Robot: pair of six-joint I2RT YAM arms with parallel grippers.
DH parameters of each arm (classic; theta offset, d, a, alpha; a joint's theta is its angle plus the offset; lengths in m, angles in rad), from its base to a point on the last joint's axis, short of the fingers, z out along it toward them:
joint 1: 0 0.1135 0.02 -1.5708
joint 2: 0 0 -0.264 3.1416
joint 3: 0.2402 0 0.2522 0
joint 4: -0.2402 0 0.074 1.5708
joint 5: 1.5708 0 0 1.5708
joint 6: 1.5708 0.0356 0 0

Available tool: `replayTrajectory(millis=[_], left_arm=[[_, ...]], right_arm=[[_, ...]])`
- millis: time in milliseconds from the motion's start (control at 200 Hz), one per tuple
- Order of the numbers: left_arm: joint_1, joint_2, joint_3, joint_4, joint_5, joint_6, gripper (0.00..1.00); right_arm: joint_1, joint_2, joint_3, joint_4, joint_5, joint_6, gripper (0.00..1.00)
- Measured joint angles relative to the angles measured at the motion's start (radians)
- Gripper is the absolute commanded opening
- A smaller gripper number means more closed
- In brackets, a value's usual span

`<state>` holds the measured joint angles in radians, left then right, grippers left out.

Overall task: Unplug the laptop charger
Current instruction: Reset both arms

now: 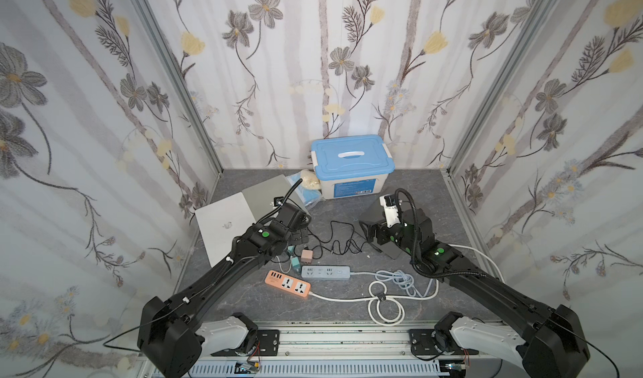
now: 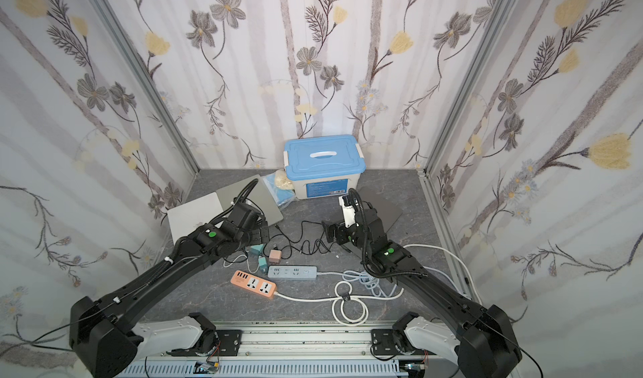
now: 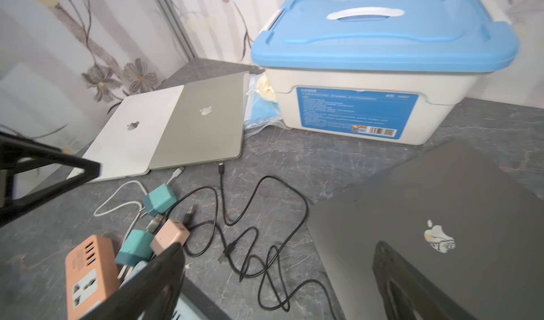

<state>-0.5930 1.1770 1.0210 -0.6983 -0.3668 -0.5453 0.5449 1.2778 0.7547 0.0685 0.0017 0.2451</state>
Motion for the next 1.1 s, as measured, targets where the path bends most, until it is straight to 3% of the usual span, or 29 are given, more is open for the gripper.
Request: replayTrajectory(millis=[160,315,520,674,809,954,1099], left_arm=[[0.061,-0.094,-0.064,-0.003,-0.099,-0.013,1.00],[0.132,-0.119,-0.154,0.058,-0.177,-0.029,1.00],[0.273,-0.129,-0.273,0.247,-0.335,0.115,1.00],[0.358,-0.149,-0.384,0.450,-0.340,0.202,1.00],[0.386,-0.085,-0.463,0.591,-0.332,0.232,1.00],[0.406,0.046,-0.474,0.711,-0.333,0.272,1.00],[0.424,0.167,-0.558,0.988,-0.336,0.325,1.00]], right_arm=[[-0.183,0.009,-0.049,0.079,-0.025,0.025,1.00],[-0.233,-0.071,-0.182,0.160,0.024,0.035,1.00],[-0.325,-0.107,-0.309,0.377,0.098,0.001,1.00],[-0.438,-0.101,-0.380,0.464,0.022,-0.008,1.00],[-0.475,-0.105,-0.417,0.557,-0.046,-0.024,1.00],[-0.499,-0.008,-0.335,0.585,-0.074,-0.076,1.00],[-0.522,-0.018,-0.346,0.599,-0.109,-0.125,1.00]])
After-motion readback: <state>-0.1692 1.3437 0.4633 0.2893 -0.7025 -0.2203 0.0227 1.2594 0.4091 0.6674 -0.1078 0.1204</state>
